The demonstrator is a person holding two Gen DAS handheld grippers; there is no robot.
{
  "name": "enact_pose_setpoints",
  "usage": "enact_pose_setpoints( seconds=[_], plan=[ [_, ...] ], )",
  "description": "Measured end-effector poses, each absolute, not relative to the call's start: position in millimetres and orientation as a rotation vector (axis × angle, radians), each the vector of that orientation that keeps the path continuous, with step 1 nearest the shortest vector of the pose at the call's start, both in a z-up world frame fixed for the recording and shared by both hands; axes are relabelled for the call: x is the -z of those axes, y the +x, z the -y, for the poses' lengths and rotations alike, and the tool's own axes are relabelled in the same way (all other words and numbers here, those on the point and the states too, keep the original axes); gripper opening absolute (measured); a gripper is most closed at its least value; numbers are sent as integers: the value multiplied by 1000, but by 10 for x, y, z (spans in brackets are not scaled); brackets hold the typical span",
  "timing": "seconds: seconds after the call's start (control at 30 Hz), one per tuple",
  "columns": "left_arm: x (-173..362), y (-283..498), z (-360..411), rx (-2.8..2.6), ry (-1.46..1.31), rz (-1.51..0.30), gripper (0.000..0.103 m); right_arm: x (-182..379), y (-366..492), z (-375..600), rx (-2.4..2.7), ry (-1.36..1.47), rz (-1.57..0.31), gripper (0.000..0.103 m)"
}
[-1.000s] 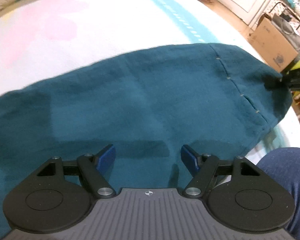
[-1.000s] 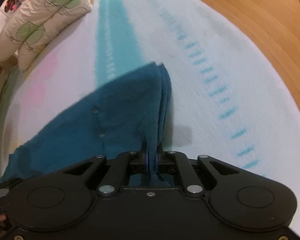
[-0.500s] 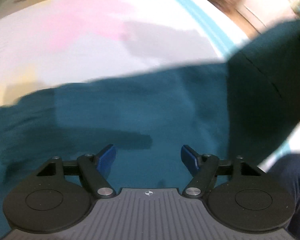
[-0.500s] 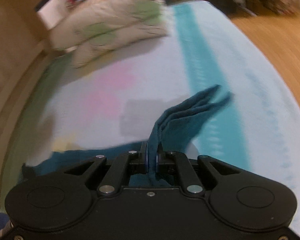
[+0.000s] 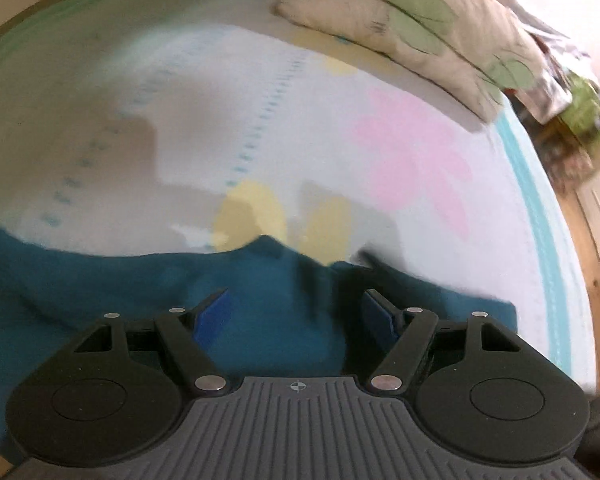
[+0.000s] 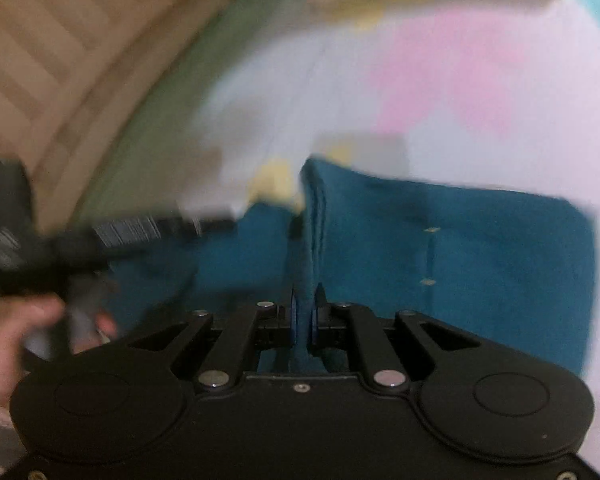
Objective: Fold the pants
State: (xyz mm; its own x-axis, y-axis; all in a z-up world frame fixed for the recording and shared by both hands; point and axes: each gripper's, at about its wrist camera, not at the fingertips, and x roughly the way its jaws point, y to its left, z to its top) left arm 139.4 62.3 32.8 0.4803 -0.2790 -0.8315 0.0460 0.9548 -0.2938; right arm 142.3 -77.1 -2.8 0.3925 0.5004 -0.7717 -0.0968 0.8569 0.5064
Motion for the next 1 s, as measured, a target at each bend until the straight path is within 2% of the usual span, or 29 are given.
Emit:
enact_pose_setpoints(
  seconds=[0.1, 0.2, 0.27, 0.4, 0.53, 0.7, 0.87, 1.0],
  plan=[
    [-362, 1400, -768, 187, -257, -1069, 70, 331, 1410, 604, -406, 386, -1146, 22],
    [-382, 1382, -698, 217, -223, -1059, 70, 355, 1354, 655, -415, 411, -1130, 27],
    [-382, 1354, -621, 253, -190, -1048, 70, 248, 1309, 827, -427, 464, -1094, 42],
    [-390, 1254, -362, 344, -95, -1018, 70, -2, 1240, 1328, -336, 477, -1008, 46],
    [-360, 1173, -83, 413, 11, -998, 70, -15, 1221, 1994, -145, 525, -998, 49],
    [-110, 1145, 145, 478, 79, -1091, 70, 189, 1269, 2540, 65, 577, -1062, 49],
    [231, 1192, 209, 498, 92, -1248, 70, 375, 1389, 2657, 118, 590, -1111, 53],
    [277, 1168, 193, 491, 96, -1250, 71, 495, 1508, 2630, 111, 583, -1109, 54]
  ],
)
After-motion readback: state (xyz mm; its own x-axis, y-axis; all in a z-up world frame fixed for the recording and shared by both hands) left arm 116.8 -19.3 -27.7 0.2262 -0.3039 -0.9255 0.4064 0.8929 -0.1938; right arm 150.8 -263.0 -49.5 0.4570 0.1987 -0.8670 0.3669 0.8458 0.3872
